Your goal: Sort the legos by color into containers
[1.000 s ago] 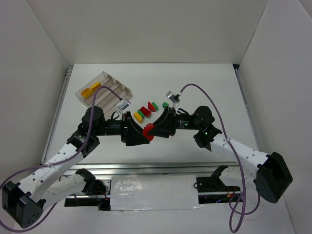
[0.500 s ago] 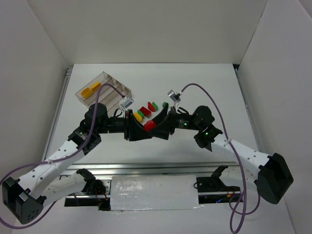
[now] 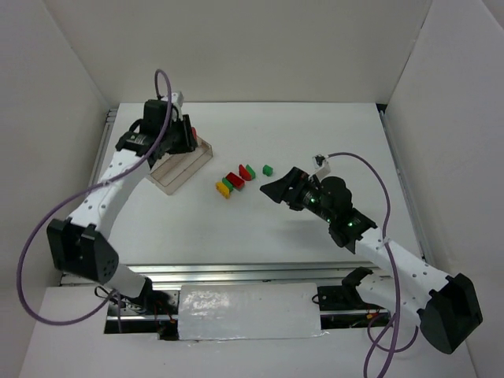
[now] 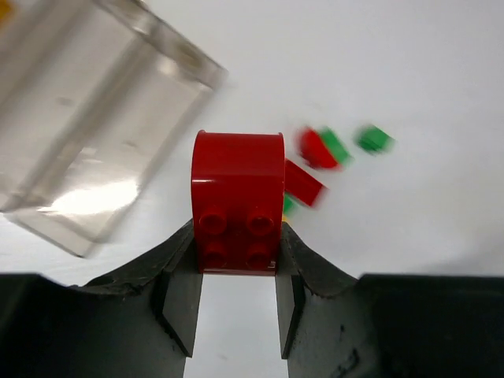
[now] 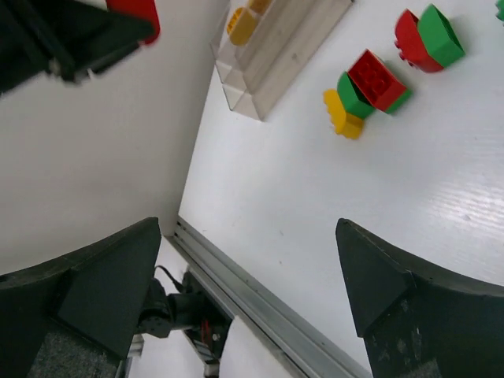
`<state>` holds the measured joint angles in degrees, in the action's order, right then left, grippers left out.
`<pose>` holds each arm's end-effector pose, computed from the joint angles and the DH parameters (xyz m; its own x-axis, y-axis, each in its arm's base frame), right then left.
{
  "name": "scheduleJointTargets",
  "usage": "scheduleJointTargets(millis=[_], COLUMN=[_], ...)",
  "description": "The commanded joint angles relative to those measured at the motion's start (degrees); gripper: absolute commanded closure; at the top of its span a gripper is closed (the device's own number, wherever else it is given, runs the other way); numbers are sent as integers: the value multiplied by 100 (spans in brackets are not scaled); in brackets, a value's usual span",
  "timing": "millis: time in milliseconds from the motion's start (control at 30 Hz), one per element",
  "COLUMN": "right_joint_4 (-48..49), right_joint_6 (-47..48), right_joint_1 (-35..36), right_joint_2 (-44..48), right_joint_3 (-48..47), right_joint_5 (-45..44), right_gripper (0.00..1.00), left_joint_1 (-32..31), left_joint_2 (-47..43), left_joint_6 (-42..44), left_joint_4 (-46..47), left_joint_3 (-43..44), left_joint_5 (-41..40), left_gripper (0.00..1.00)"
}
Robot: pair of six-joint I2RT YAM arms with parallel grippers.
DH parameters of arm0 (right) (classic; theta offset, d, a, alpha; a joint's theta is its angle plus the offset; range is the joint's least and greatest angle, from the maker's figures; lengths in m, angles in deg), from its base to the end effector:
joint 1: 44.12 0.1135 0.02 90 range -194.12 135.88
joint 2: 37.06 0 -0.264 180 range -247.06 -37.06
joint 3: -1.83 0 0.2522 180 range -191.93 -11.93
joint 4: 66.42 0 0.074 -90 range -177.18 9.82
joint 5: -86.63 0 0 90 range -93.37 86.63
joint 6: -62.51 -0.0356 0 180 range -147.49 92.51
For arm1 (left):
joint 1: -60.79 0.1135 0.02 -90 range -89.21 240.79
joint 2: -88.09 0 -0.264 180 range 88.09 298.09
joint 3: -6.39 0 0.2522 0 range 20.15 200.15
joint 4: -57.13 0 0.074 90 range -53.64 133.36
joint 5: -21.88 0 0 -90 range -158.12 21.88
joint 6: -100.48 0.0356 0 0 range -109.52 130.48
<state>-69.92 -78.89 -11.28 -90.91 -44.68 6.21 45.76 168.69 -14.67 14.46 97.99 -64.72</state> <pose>0.1829 0.1251 0.2739 -0.6238 0.5146 -0.5883 -0.2958 0.5413 0.7871 0.3063 -0.0844 0.3646 -0.5897 -0.2809 -0.7572 0.0630 0.9187 -0.3899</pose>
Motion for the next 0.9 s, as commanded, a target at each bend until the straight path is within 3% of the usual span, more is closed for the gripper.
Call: scheduleJointTargets(millis=[0,100,200,333,600,700,867], right_joint_4=[-112,-121,-182,-349,-332,-96,20], right_joint_6=[42,51,156,279,394,262,121], right_joint_1=[-14,-23,-23,-58,-58,-58,-58], right_joint_2=[216,330,471,585,534,384,217], right_joint_3=[14,137,199,287,366,471,515], right_joint_5=[-107,191,412,518,667,790,887], right_gripper=[0,0,0,0,0,0,0], left_joint_1=[315,553,685,852,861,861,861], left_joint_2=[972,2168,2987,3418,3761,3849,4007], left_joint_6=[947,1754,2224,2224,2278,2225,2154], left_joint_4=[-677,-852,-723,-20,368,403,526], left_joint_3=[1107,2537,3069,2886,2701,2579,2332], left_joint_5=[-1938,-2421,-2722,-2423,-2466,-2502,-2441], left_gripper=[100,100,100,100,99,89,61])
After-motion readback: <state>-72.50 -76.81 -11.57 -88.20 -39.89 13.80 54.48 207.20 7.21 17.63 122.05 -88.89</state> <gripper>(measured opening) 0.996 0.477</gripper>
